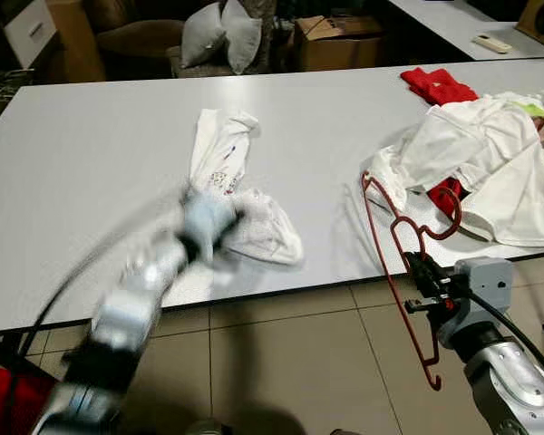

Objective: Hang hanger

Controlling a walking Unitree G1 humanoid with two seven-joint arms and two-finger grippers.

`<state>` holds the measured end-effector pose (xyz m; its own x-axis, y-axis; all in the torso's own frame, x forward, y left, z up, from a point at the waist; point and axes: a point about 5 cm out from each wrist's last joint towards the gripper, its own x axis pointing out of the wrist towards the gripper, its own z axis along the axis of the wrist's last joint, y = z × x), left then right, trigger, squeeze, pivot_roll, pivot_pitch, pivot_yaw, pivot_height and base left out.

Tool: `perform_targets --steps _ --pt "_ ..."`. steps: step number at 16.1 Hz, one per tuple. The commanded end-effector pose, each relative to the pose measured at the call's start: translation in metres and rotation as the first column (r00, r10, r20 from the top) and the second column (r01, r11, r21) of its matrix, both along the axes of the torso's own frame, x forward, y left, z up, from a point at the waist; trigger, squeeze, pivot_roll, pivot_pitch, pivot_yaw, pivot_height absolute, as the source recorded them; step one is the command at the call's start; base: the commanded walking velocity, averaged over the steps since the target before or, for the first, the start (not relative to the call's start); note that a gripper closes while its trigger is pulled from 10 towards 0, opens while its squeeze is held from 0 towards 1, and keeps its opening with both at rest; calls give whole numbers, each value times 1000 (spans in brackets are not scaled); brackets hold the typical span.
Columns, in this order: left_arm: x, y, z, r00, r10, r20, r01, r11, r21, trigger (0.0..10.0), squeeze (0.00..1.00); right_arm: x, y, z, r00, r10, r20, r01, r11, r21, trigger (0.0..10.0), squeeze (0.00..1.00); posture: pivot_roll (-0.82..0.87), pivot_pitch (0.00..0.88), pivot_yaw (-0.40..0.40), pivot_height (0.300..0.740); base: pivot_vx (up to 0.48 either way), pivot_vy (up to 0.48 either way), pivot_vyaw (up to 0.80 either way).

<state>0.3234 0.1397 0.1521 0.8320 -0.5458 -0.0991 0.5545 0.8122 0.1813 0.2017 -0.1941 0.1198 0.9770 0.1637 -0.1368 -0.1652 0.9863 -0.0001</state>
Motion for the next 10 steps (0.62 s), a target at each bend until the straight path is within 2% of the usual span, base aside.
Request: perform_targets --steps 1,2,3,5,6,7,8,10 --pt "4 4 13 999 31 24 -30 997 -71 0 0 1 -1 3 1000 -3 22 4 1000 -4 10000 0 -52 46 22 740 0 0 0" --pt "14 5 39 995 80 64 -63 970 -234 0 0 2 -1 4 1000 0 28 0 1000 -1 10000 0 -49 45 23 740 0 0 0" --pt "21 7 58 990 112 87 -76 936 -344 0 0 3 0 5 999 3 34 -4 1000 1 10000 0 -49 45 23 740 0 0 0" --pt "32 14 107 979 141 147 -41 844 -535 0 0 5 7 12 995 63 76 -65 997 31 10000 0 -43 37 29 740 0 0 0" --pt "34 18 118 978 130 163 -19 833 -553 0 0 3 14 17 988 120 101 -126 991 56 10000 0 -43 33 34 740 0 0 0" --pt "35 20 120 978 130 162 -20 833 -553 0 0 0 19 21 979 167 116 -178 980 88 10000 0 -43 30 35 740 0 0 0" --pt "37 21 121 980 127 152 -27 846 -532 0 0 -6 26 28 960 242 142 -260 958 123 10000 0 -43 30 35 740 0 0 0" --pt "39 18 118 982 130 136 -45 865 -501 0 0 -9 30 34 945 285 162 -310 938 158 10000 0 -44 18 37 740 0 0 0"
